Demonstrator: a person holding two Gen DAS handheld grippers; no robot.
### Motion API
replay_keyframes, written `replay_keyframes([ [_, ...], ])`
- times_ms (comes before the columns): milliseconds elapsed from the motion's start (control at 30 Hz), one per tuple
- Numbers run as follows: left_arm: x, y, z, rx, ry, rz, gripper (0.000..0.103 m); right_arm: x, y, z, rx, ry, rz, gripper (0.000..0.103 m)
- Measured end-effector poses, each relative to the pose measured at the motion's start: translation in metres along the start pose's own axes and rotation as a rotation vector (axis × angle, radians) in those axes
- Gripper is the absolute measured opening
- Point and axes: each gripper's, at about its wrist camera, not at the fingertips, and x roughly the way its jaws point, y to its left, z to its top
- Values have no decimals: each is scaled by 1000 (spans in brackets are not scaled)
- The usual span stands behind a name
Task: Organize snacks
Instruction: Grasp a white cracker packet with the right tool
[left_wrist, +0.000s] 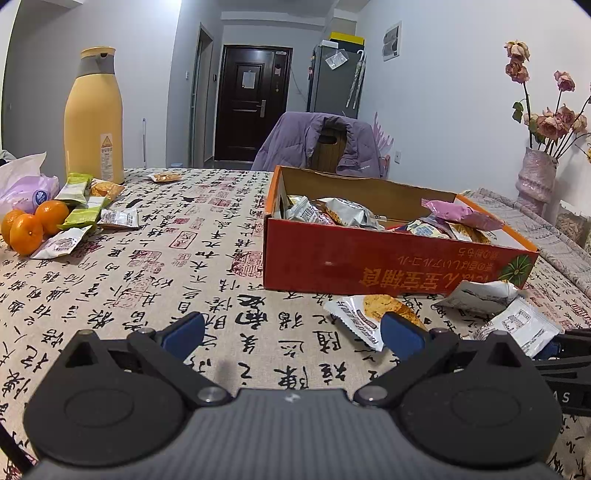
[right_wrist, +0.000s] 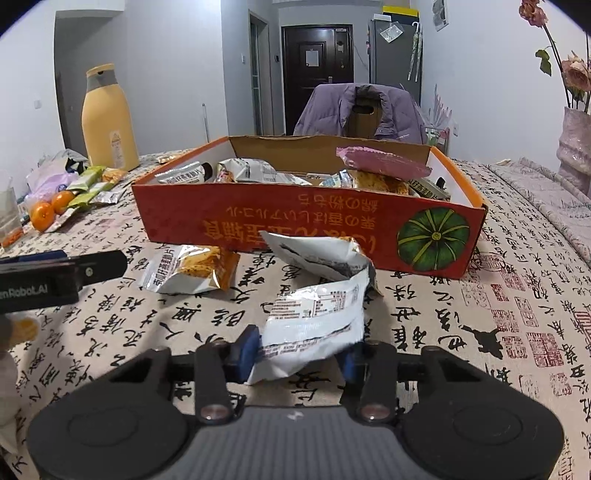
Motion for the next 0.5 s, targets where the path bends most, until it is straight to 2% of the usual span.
replay_keyframes([
  [100, 0, 0, 0, 0, 1, 0, 103, -3, -3, -2, 13, -10, 12, 23],
  [167, 0, 0, 0, 0, 1, 0, 103, -5, -5, -3, 18, -16, 22, 18],
  [500, 0, 1, 0, 3, 3, 4, 103, -33, -14, -11, 18, -117, 28, 18],
])
